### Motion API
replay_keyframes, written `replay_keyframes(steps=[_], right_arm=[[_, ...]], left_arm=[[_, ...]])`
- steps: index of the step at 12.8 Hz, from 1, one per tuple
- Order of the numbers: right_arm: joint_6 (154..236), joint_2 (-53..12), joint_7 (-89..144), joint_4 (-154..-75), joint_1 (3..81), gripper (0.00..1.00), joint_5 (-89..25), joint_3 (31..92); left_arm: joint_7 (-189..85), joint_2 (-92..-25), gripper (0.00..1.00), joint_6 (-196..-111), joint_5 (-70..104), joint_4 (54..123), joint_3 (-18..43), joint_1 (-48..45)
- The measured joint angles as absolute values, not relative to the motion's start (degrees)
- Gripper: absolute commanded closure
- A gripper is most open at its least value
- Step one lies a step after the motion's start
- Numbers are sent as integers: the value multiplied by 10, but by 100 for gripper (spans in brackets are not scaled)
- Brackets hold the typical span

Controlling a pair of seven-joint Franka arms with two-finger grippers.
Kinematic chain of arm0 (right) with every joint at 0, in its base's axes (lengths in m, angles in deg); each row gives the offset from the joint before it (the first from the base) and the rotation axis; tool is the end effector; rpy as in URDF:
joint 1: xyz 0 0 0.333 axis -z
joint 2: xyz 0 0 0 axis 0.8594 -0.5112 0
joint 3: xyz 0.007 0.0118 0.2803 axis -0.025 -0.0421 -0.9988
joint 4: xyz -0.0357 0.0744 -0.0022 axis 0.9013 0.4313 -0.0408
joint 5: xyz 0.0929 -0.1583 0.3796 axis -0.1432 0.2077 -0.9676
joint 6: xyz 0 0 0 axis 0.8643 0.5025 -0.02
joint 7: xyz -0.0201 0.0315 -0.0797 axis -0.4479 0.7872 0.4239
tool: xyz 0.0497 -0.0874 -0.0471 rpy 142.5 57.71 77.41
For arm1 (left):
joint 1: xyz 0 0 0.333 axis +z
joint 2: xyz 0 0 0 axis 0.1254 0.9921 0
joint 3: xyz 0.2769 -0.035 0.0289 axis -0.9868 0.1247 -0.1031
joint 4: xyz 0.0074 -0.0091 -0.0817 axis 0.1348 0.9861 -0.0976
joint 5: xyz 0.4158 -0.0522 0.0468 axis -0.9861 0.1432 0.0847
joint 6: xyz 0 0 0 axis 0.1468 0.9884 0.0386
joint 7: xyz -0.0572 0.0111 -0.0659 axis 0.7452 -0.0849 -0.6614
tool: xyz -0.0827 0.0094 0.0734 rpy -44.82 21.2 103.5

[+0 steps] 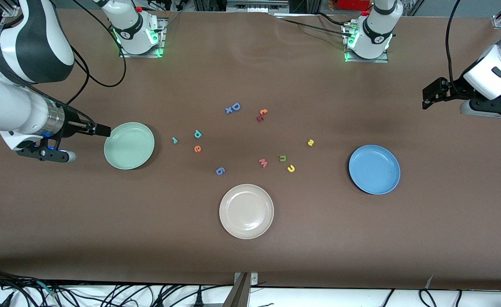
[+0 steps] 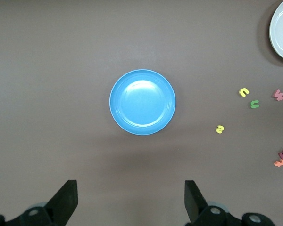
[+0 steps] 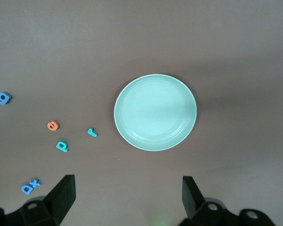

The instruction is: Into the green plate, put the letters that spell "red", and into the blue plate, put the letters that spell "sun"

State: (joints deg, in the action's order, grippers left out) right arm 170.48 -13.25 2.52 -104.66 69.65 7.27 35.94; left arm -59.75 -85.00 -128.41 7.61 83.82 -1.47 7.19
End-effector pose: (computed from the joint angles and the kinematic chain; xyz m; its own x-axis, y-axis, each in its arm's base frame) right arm 0.6295 0.0879 0.4356 0.9603 -0.1645 -0.2253 -0.1633 -0.9863 0.0238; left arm 0.5788 -0.0420 0.5565 0.9945 -0.0993 -0.0334 -0.0995 -0.9950 -0.0042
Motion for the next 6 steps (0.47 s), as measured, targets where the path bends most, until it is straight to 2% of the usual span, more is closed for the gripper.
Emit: replay_keyframes(steps=[6], right_arm=[[1706,-133,25,-1047,697,0,73,359]], left_arm=[[-597,-849,0,-1259,76,838,-7,71]])
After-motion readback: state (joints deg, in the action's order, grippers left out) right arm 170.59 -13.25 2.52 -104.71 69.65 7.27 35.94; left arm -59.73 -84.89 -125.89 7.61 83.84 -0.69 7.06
